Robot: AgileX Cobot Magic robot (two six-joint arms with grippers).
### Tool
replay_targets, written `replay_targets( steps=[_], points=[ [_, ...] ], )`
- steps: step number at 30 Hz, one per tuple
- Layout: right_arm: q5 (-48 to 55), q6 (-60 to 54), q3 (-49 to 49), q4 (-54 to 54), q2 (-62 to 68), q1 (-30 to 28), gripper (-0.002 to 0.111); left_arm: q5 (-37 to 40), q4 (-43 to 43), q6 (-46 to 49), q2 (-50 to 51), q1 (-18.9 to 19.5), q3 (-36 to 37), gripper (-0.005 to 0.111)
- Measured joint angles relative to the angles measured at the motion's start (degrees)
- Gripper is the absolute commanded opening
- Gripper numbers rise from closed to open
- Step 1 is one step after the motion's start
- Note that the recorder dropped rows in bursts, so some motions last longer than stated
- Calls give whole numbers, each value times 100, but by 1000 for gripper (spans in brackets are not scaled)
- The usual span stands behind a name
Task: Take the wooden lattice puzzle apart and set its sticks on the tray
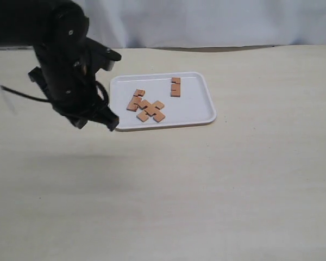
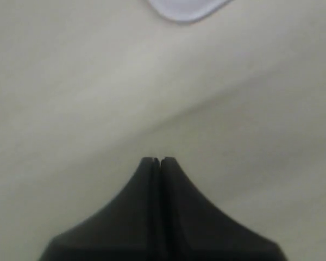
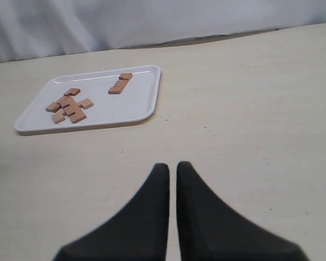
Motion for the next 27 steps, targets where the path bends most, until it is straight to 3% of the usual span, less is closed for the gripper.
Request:
replay_targets(
  steps=[3,6,13,16,27],
  points=[
    [0,0,0,0,0,0,5,-176,11,10,-607,156,684,0],
    [0,0,0,0,0,0,5,-290,36,54,-1311,577,1350,0],
    [0,0,0,0,0,0,5,-674,97,95,-3173,2425,2515,0],
    [0,0,0,0,0,0,5,-1271,-189,55,-4039,2942,3001,0],
    [0,0,0,0,0,0,5,-3026,-431,124,-7434,3097,4199,0]
  ],
)
